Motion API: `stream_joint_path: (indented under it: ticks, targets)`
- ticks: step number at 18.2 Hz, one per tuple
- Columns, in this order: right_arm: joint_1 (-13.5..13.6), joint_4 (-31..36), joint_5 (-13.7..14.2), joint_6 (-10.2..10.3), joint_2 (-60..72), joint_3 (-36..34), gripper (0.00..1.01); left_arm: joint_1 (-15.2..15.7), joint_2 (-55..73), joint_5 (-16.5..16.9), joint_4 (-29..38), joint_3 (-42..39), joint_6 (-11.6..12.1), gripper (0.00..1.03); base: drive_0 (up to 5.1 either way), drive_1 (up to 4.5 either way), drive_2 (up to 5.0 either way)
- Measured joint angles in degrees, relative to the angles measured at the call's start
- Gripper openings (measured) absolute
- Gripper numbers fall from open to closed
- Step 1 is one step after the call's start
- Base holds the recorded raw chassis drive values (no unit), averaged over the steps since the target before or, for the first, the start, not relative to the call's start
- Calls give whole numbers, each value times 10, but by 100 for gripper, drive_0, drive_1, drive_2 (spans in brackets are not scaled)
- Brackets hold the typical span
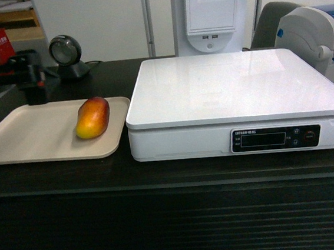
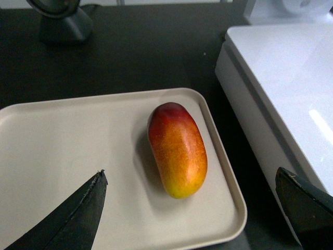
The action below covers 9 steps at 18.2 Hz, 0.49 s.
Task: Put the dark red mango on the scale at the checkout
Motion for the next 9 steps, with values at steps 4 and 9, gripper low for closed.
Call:
stream_joint_path:
  ticks: [4,9]
  targets:
    - [0,0,0,0,0,0,98,-10,188,-12,-107,196,48,98,0,0,0]
    - [0,0,0,0,0,0,98,-11,223,-18,-128,243,54,98,0,0,0]
